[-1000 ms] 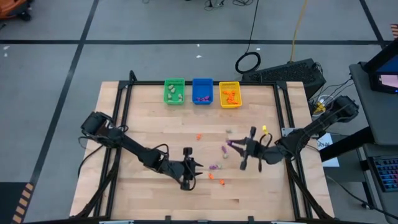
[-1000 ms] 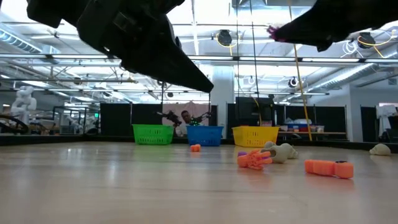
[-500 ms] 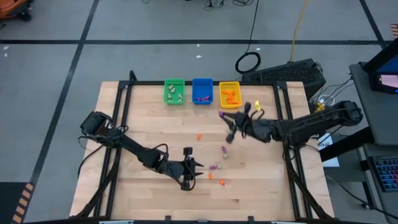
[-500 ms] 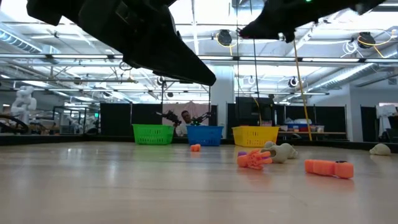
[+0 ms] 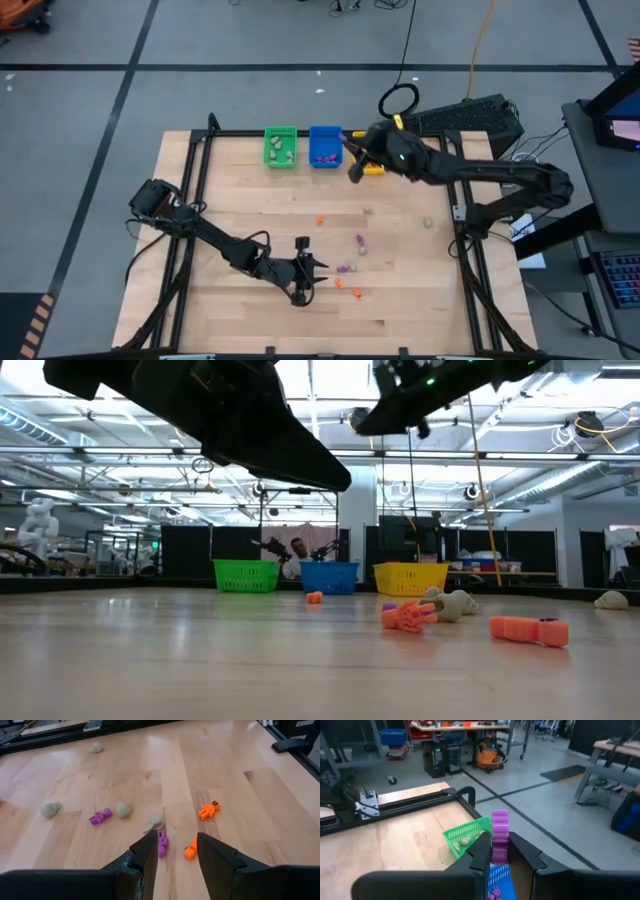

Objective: Sort Halloween decoration
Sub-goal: Put the purple skeleton toy into the blue bin

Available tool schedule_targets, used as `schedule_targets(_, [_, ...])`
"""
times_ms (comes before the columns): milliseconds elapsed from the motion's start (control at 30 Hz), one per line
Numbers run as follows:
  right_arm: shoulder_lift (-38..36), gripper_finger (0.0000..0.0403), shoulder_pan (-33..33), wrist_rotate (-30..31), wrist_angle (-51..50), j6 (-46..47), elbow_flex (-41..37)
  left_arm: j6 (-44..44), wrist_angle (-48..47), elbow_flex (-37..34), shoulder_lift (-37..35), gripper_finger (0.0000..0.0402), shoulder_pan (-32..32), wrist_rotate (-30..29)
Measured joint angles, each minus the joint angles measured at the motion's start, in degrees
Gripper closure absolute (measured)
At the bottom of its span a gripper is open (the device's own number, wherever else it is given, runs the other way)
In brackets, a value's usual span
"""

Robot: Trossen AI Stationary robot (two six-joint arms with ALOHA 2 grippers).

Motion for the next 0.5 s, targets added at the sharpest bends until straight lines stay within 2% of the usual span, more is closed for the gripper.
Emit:
schedule_targets(200, [10.2, 0.0364, -5.8, -8.4, -4.9, 0.4, 8.1, 0.0, 0.0, 0.0, 0.0, 0.0265, 0.0, 0.0])
schedule_targets(500, [23.7, 0.0364, -10.2, -13.4, -11.0, -0.3, 16.1, 0.0, 0.0, 0.0, 0.0, 0.0265, 0.0, 0.0])
